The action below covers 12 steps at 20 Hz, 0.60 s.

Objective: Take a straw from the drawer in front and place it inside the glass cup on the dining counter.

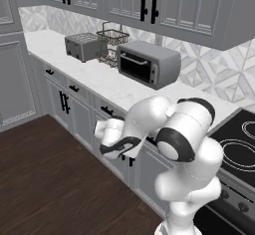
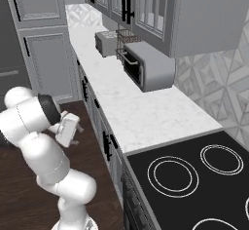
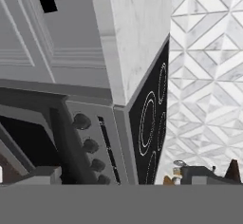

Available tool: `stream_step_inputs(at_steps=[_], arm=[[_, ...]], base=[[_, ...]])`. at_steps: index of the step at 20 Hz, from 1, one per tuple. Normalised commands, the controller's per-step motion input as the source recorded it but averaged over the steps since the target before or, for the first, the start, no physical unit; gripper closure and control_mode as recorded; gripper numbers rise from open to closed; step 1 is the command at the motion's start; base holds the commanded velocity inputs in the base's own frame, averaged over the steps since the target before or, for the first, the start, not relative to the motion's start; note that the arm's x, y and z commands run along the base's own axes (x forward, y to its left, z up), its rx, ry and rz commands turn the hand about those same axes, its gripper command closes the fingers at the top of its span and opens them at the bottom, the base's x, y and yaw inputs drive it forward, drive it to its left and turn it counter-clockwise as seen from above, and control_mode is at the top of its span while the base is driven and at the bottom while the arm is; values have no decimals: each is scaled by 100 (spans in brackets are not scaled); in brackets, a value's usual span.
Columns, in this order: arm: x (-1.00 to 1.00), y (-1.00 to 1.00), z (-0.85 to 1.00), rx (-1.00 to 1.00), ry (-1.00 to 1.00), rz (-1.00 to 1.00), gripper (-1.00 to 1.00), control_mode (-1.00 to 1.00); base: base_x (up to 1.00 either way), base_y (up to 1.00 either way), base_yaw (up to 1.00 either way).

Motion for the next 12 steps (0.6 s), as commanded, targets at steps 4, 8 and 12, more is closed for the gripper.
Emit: stream_step_inputs(at_steps=[4,8,12], arm=[[32,-53,-22,-7,0,0,-100,-100],[26,-34,-38,-13,0,2,-100,-100],[26,-19,-43,-10,0,7,-100,-100]], base=[[0,0,0],[0,0,0],[0,0,0]])
